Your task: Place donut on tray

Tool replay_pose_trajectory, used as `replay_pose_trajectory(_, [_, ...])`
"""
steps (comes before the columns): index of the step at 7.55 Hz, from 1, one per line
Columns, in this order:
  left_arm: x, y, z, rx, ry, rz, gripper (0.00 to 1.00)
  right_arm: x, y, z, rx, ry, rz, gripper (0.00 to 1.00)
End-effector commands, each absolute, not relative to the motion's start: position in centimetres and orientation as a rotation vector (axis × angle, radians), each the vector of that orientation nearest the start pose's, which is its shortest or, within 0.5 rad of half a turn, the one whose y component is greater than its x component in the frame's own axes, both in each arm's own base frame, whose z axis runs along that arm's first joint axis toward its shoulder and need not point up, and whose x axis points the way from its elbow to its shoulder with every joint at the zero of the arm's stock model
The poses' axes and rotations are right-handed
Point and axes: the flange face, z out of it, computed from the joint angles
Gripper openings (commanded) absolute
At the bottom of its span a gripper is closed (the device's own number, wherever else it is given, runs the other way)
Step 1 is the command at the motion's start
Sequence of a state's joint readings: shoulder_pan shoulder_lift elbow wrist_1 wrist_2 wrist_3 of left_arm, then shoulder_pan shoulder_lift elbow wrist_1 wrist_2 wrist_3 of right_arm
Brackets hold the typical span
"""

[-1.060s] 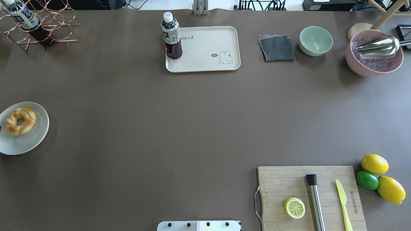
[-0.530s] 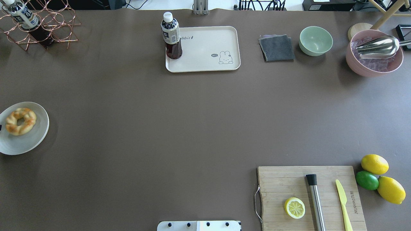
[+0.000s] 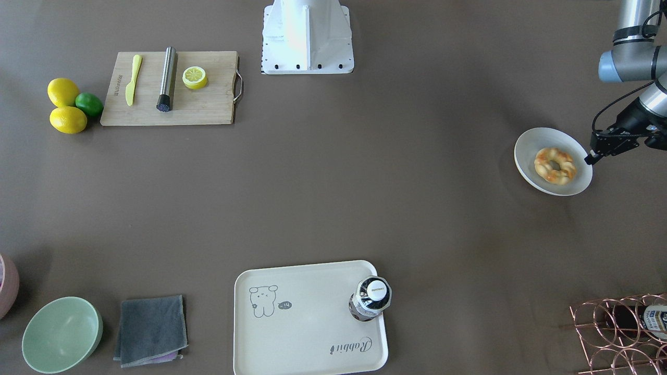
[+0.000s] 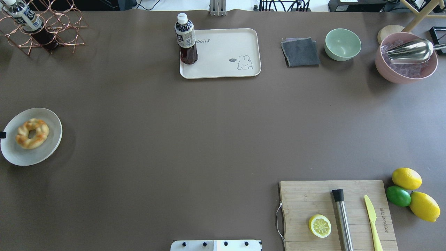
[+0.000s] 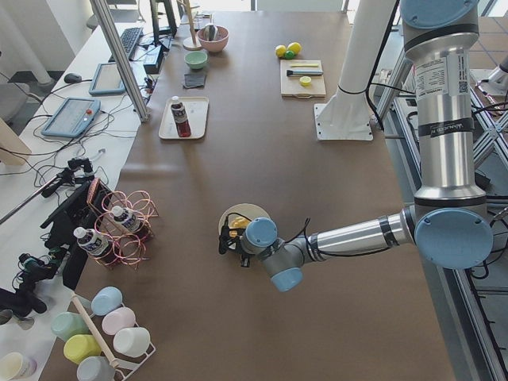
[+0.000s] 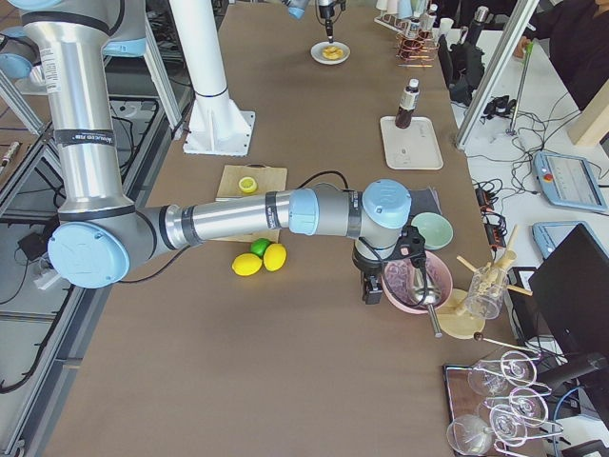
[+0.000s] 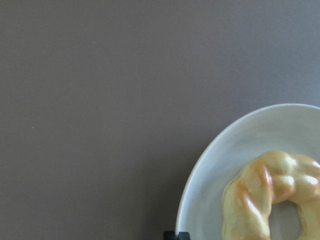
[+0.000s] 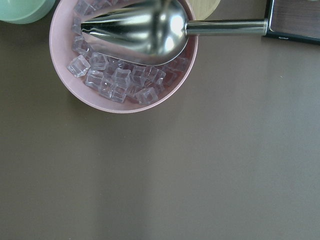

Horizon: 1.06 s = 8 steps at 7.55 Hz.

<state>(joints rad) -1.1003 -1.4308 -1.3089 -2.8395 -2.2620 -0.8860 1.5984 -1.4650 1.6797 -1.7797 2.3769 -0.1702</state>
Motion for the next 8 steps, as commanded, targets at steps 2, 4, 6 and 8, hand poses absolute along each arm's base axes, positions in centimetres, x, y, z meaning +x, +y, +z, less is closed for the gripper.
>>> replay_pose_trajectory(2, [14.3, -43.6, 63.2, 0.074, 1.244, -0.101, 0.00, 8.0, -52.9, 56.4, 0.093, -0.810, -0.128, 1.00])
replay_pose_trajectory(4, [15.8, -46.2, 55.9, 0.043, 1.250, -0.162, 0.00, 8.1, -54.1, 54.6, 0.107, -0.815, -0.107, 1.00])
replay_pose_trajectory(6, [17.8, -47.2, 49.8, 0.059, 1.210, -0.177, 0.00, 5.1, -55.0, 51.0, 0.088, -0.838, -0.039, 1.00])
replay_pose_trajectory(8, [22.0, -47.6, 42.8, 0.118, 1.087, -0.222, 0.00, 2.0, -55.3, 48.3, 0.067, -0.857, -0.003, 1.00])
